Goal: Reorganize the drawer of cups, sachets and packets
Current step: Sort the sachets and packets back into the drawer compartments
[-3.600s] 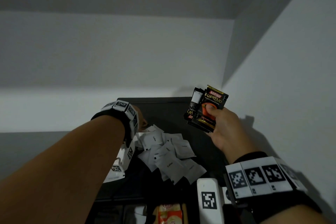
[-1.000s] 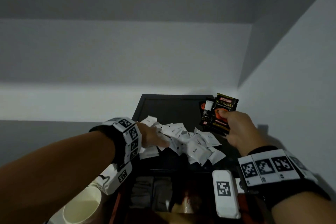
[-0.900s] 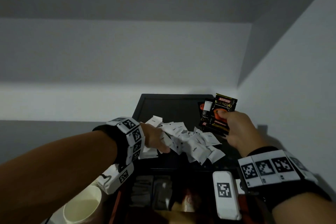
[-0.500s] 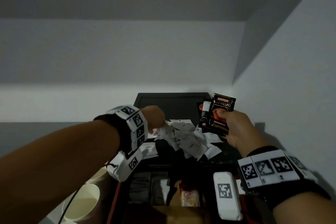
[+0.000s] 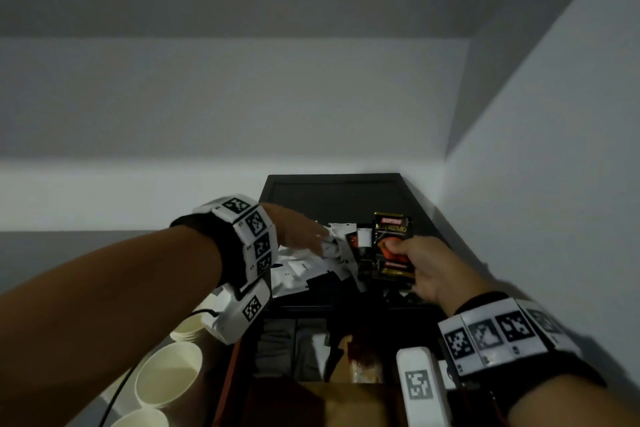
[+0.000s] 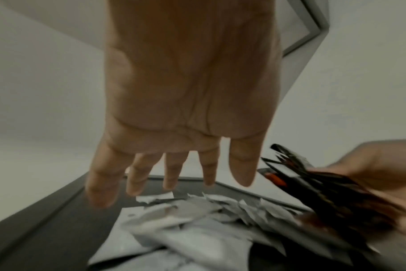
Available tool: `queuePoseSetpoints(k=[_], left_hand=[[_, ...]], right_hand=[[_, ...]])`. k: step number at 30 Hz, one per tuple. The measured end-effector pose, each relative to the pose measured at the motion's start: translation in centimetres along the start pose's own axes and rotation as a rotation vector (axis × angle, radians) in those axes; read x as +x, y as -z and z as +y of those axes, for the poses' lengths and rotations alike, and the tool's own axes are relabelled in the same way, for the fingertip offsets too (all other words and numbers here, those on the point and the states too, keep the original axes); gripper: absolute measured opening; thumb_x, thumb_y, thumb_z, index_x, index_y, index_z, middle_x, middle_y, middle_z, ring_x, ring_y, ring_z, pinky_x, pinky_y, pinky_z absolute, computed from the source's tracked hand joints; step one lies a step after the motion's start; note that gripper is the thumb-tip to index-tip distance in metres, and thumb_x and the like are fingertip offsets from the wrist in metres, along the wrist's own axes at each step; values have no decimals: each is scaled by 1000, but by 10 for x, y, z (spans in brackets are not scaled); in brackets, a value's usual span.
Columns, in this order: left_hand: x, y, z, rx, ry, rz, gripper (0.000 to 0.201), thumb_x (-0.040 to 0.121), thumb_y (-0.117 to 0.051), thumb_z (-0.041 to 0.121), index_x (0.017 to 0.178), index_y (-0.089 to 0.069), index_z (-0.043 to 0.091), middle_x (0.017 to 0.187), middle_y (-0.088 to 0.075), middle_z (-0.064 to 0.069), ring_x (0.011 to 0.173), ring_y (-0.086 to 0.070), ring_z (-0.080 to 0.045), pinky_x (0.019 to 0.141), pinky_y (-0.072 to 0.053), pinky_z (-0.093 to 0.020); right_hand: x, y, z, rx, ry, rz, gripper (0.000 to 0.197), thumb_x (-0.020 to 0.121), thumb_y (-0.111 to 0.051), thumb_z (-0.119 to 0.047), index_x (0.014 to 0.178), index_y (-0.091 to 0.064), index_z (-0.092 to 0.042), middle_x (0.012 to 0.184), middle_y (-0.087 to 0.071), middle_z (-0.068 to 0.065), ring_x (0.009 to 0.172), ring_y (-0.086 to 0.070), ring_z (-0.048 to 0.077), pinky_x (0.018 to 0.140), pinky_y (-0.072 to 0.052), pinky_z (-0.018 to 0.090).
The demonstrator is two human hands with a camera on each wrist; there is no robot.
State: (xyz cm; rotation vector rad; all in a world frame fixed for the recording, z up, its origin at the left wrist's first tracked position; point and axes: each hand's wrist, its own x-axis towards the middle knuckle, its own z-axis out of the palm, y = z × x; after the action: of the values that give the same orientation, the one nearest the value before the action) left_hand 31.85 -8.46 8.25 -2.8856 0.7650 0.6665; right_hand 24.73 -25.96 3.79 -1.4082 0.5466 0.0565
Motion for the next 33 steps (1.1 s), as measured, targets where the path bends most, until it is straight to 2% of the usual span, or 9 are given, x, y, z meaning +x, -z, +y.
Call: queuePoseSetpoints(k=[5,8,10,14,20,25,28,30,33], left_hand=[[-2,-16,18,-8,7,-45,60,99,-41,37,151,-11,32,159,5,-3,146,-3,-24,115,-13,-37],[-4,-21,36,126,-32,-25,60,98,-40,42,151,-17,25,159,-4,-4,145,-8,-27,114,-15,-43],[-1,-24,47,107,-86,-18,59,98,-44,38,149,-24,17,156,-15,-6,142,-18,-26,112,-20,-41],[8,-26,55,86,-146,-67,61,95,-48,37,148,-25,18,154,-23,-3,139,-27,-26,111,-23,-40],[10,-22,47,160,-113,-136,69,97,-43,44,151,-3,27,159,-6,-3,144,-14,-27,114,-13,-46],[15,-29,26,160,-68,-178,73,96,-43,44,150,5,30,158,11,3,146,-3,-26,117,-8,-47],[13,-32,17,45,-96,-73,73,96,-47,40,151,1,29,159,6,3,146,-3,-26,117,-9,-48],[2,-26,14,-178,-133,74,70,95,-49,35,151,-8,26,159,-2,3,146,-7,-21,118,-10,-40],[-26,-11,17,-592,-199,272,61,97,-49,31,150,-22,20,156,-21,3,142,-22,-15,112,-21,-28]], right_hand=[[12,7,-4,69,82,143,19,90,-56,-3,109,-59,-2,81,-60,14,70,-57,29,65,-48,42],[14,10,-6,138,133,190,6,91,-56,-3,94,-59,-7,80,-60,10,69,-58,26,63,-48,41],[15,11,-6,173,162,194,11,91,-55,-2,85,-59,-10,81,-61,8,71,-59,25,72,-51,45],[19,13,-1,185,170,211,12,91,-55,-2,97,-59,-11,81,-62,7,72,-59,25,72,-49,44],[23,18,0,211,175,224,13,92,-54,-3,83,-57,-12,78,-59,8,69,-57,24,73,-50,46],[21,19,-2,263,244,244,9,92,-55,-5,100,-58,-6,77,-59,5,67,-56,19,64,-49,36],[15,18,-7,314,303,233,16,93,-54,-7,108,-58,-9,79,-59,2,69,-57,18,69,-51,39],[6,16,-11,340,316,207,12,93,-54,-7,103,-60,-9,79,-60,2,70,-58,17,78,-51,42],[-17,9,-14,408,327,100,11,94,-51,-5,90,-58,-13,80,-60,3,71,-59,17,63,-48,34]])
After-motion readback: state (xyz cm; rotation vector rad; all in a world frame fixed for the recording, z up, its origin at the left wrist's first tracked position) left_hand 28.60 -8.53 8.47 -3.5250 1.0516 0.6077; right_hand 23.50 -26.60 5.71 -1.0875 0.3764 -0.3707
